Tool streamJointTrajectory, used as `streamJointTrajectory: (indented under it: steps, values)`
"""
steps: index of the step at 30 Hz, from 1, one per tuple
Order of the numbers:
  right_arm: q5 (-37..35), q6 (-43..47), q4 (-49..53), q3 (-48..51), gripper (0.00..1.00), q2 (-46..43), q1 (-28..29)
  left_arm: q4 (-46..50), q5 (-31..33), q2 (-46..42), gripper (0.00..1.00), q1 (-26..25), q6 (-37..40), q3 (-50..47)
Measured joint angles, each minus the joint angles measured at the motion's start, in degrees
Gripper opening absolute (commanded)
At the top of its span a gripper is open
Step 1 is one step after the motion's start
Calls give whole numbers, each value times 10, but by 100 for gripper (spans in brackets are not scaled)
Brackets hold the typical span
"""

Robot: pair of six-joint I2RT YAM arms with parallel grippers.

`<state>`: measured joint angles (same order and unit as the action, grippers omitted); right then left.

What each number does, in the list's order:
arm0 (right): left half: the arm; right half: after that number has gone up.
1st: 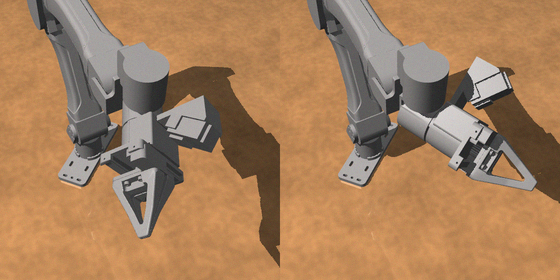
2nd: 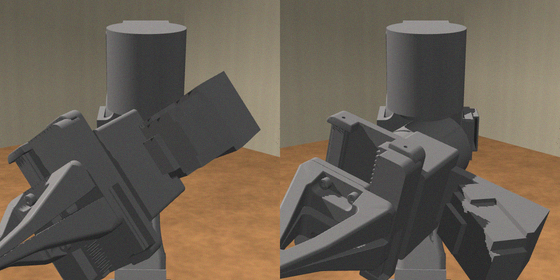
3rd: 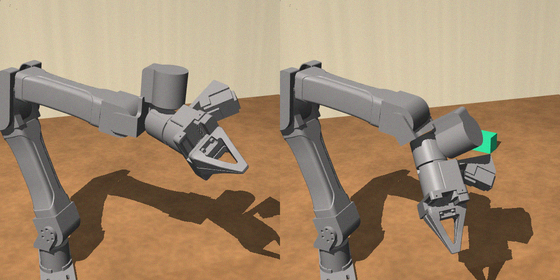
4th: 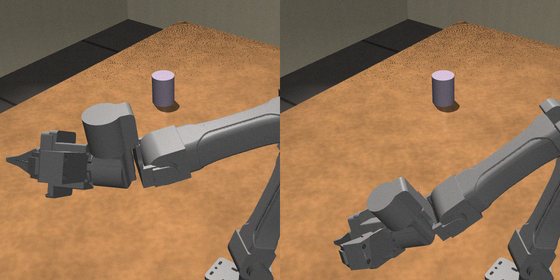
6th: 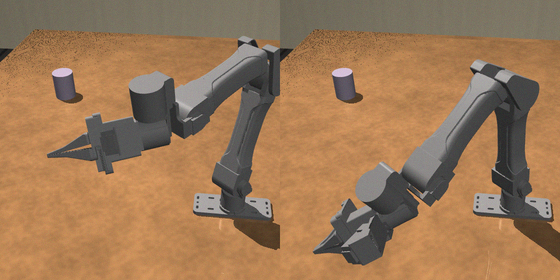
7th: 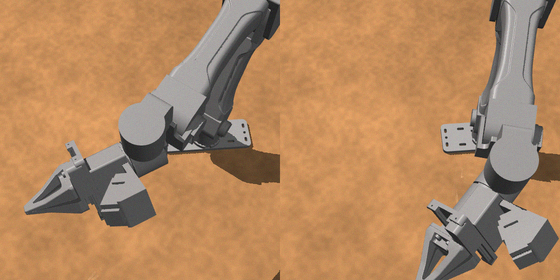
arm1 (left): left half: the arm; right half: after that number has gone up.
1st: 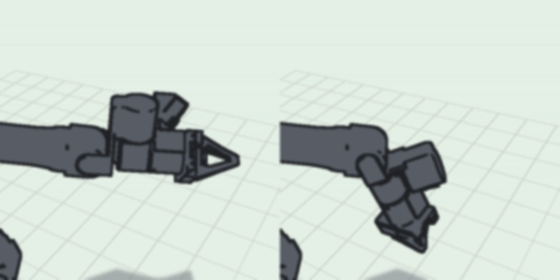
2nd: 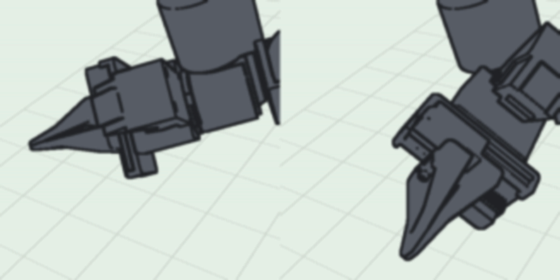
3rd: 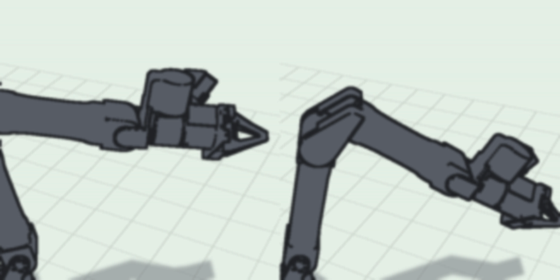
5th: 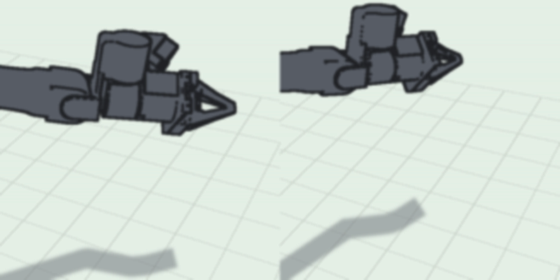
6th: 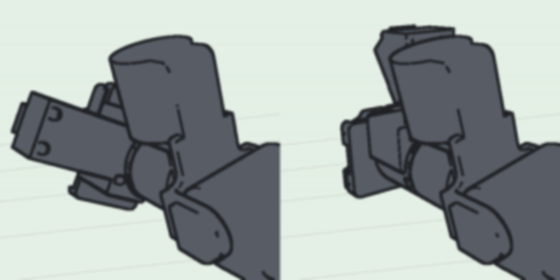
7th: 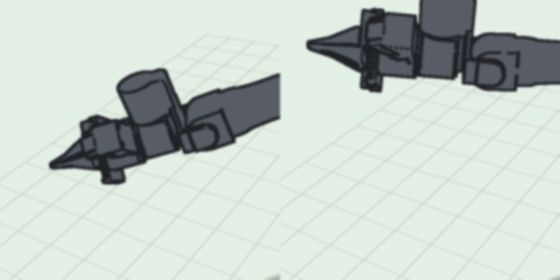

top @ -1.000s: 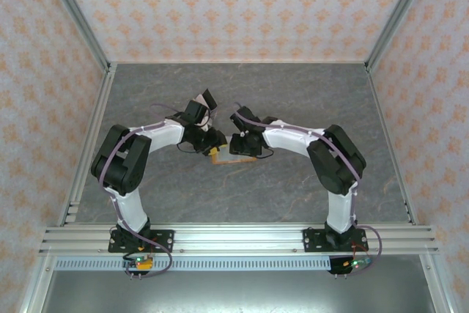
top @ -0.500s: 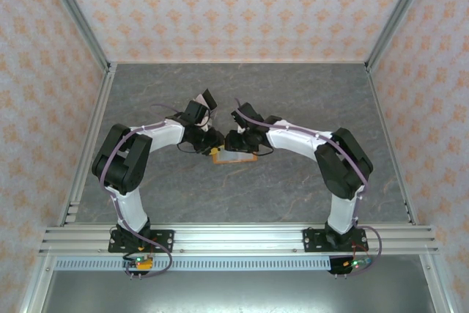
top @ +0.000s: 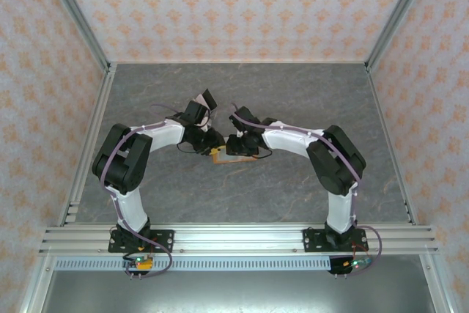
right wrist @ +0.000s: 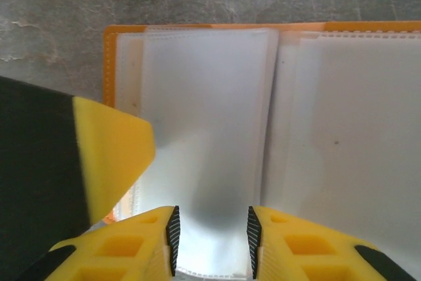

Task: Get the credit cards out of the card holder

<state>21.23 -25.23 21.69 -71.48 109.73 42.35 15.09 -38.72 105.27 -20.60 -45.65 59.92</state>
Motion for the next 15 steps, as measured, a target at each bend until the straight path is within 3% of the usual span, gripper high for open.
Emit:
streamJointTrajectory:
  steps: [15]
  values:
    - [-12, -5, 3, 0, 25, 14, 2, 16, 2, -9, 31, 0, 5, 0]
